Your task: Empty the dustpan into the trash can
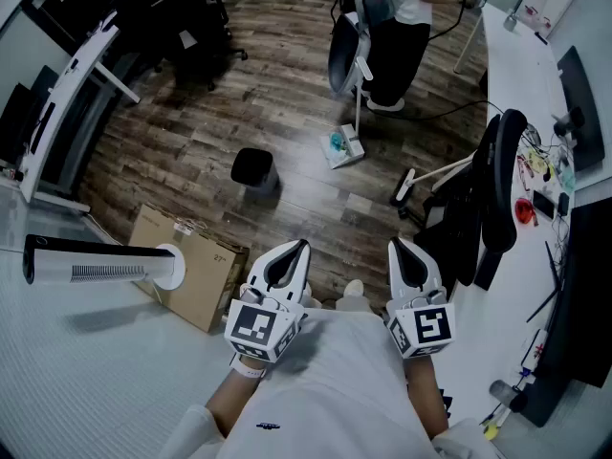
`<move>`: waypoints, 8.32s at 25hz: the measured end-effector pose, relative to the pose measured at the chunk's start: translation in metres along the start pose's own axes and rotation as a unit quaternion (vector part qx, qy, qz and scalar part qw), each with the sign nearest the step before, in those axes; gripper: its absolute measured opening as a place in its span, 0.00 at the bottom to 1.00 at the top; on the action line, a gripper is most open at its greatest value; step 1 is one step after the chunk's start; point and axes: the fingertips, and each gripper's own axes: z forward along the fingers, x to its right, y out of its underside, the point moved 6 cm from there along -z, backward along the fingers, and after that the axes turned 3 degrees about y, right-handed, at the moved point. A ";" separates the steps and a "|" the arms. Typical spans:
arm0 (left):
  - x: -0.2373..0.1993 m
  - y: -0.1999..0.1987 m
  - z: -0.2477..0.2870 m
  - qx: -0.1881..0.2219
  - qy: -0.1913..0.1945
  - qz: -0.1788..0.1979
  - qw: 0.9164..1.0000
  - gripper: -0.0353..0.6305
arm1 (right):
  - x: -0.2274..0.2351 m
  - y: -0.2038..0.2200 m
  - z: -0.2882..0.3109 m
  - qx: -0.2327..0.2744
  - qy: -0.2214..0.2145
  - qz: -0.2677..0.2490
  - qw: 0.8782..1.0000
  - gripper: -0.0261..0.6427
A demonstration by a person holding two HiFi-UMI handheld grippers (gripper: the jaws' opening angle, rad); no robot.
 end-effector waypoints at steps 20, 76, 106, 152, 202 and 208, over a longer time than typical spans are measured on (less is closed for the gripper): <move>0.087 -0.001 0.064 -0.020 -0.001 0.020 1.000 0.06 | 0.105 0.020 -0.048 0.049 -0.037 0.122 0.991 0.05; -0.333 -0.114 0.340 -0.040 0.034 -0.064 0.997 0.06 | 0.113 -0.088 0.452 -0.022 0.052 0.042 0.998 0.05; -0.335 -0.080 0.512 -0.094 0.030 -0.089 0.991 0.06 | 0.239 -0.046 0.593 -0.118 0.025 0.015 0.993 0.12; -0.365 0.020 0.634 -0.159 0.012 -0.162 0.974 0.06 | 0.307 0.104 0.719 -0.350 0.023 -0.032 0.936 0.46; -0.368 0.030 0.571 -0.140 -0.001 -0.177 0.974 0.06 | 0.294 0.123 0.693 -0.395 0.111 -0.046 0.911 0.21; -0.368 0.026 0.559 -0.142 -0.006 -0.156 0.978 0.06 | 0.286 0.103 0.681 -0.382 0.111 -0.051 0.916 0.21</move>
